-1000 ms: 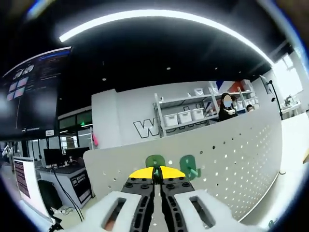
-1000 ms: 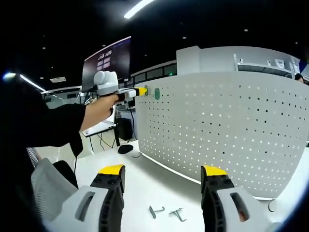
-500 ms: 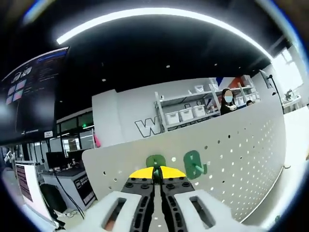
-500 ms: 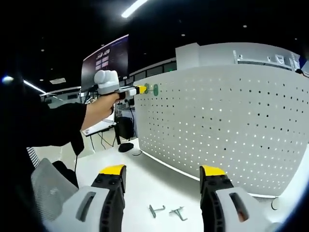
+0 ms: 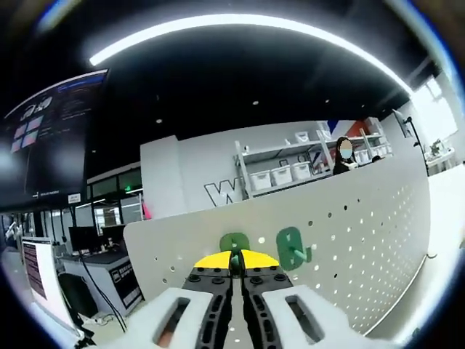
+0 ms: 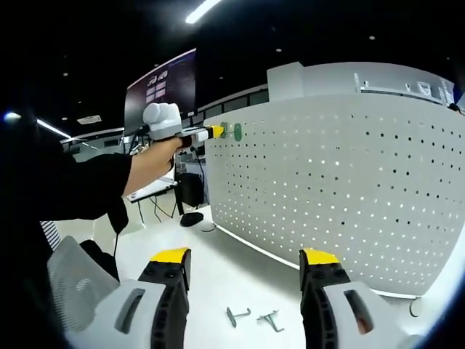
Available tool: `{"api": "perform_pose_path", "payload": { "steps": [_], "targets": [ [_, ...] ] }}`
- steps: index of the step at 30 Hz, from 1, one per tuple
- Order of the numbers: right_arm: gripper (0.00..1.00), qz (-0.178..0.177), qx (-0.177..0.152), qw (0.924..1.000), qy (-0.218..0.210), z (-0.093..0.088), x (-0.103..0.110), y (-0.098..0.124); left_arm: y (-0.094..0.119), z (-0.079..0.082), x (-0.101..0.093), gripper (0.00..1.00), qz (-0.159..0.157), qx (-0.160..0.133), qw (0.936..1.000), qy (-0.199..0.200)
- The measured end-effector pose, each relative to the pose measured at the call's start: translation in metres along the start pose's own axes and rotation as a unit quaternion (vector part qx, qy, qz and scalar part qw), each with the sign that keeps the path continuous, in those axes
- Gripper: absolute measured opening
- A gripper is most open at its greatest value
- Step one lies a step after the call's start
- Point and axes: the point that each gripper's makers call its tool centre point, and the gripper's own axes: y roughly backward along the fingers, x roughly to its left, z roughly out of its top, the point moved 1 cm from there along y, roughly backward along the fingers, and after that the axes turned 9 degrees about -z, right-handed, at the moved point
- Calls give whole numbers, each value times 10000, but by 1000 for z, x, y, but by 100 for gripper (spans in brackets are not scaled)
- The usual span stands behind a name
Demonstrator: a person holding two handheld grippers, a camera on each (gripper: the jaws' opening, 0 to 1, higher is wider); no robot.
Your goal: Insert the hook assembly into the mounting plate slot until the hook locks in place.
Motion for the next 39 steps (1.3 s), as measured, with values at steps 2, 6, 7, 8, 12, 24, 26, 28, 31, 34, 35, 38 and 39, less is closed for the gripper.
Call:
{"api": "perform_pose_path", "payload": {
  "steps": [2,6,7,8,12,24,26,28,31,34,35,38,39],
  "targets": [
    [59,-13,11,10000,9,-1,0,1,-1,-3,0,3,-6,40,10000,22],
    [59,-48,32,10000,-2,-3,-2,2,-1,-4,-2,3,-21,8,10000,24],
    [59,-60,36,10000,-10,-3,-3,2,-3,-8,-2,3,-28,107,9999,11],
    [59,-70,38,10000,-15,-3,-3,2,-4,-9,-2,3,-12,96,9999,-34],
    [59,-108,21,9999,-26,-3,-5,4,-4,-10,-2,3,34,85,9997,-219],
    [59,-323,-48,9995,-11,2,-20,11,4,-17,-4,23,23,389,9992,48],
    [59,-355,-59,9994,0,3,-23,13,8,-16,-3,27,79,399,9991,100],
    [59,-403,-79,9992,13,5,-27,15,13,-14,-5,28,75,385,9991,135],
    [59,-517,-111,9986,14,7,-35,18,24,-12,-7,32,129,408,9989,203],
    [58,-612,-127,9980,4,8,-44,20,36,-10,-10,38,161,347,9984,417],
    [58,-635,-129,9979,7,8,-45,21,40,-10,-12,38,156,349,9982,457],
    [58,-694,-155,9975,18,9,-50,23,54,-8,-22,39,93,332,9981,509],
    [58,-714,-162,9973,23,10,-51,24,57,-8,-25,39,72,325,9981,526]
  ]
}}
